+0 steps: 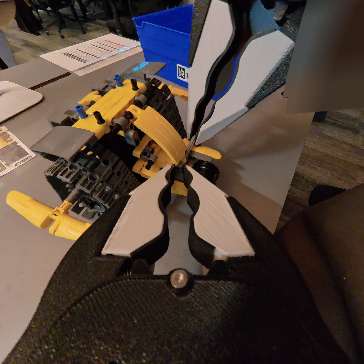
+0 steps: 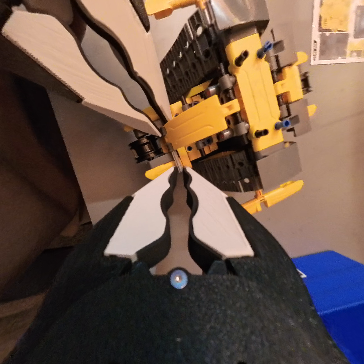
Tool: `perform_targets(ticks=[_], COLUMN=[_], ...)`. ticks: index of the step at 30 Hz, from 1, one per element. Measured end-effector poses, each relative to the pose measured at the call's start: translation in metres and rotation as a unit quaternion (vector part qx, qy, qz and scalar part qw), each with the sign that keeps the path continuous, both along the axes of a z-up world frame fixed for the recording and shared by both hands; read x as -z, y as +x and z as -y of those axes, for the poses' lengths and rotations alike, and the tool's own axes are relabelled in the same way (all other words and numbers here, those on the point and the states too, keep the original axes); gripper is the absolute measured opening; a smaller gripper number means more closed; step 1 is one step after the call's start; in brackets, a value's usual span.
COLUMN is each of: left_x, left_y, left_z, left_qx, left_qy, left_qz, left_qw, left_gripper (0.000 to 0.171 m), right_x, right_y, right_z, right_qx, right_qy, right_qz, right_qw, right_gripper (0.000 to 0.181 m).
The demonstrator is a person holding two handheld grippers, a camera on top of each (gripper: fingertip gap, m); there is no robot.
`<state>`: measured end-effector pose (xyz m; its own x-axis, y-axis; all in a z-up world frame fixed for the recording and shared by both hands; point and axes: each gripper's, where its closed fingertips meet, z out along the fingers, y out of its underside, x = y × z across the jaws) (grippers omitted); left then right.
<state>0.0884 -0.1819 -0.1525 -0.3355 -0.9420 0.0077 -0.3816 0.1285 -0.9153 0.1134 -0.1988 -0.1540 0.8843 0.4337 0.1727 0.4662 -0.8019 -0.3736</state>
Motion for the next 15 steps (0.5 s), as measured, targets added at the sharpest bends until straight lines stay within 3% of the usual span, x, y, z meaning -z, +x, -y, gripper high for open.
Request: perform_targets(ticks=[7,11,15], left_x=[-0.001,0.0,0.0028], left_y=[0.0017,0.0005,-0.0013], left_z=[-0.0021,-0.0033,-0.0065], left_qx=[-0.005,-0.002,-0.007], left_qy=[-0.012,-0.022,-0.016], left_qz=[0.011,0.011,0.014], left_qw=[1.0,1.0,1.0], left_gripper=[0.004,0.004,0.004], right_x=[-0.0011,-0.0001,0.0036], right_y=[0.0015,-0.0004,-0.0038], right_z=[-0.0024,-0.0029,-0.0057], right_qx=[0.049,0.026,0.012], right_qy=[0.046,0.049,0.033], right_qz=[-0.004,0.035,0.012], right_qw=[0.998,0.998,0.999], right_gripper=[0.004,0.004,0.003])
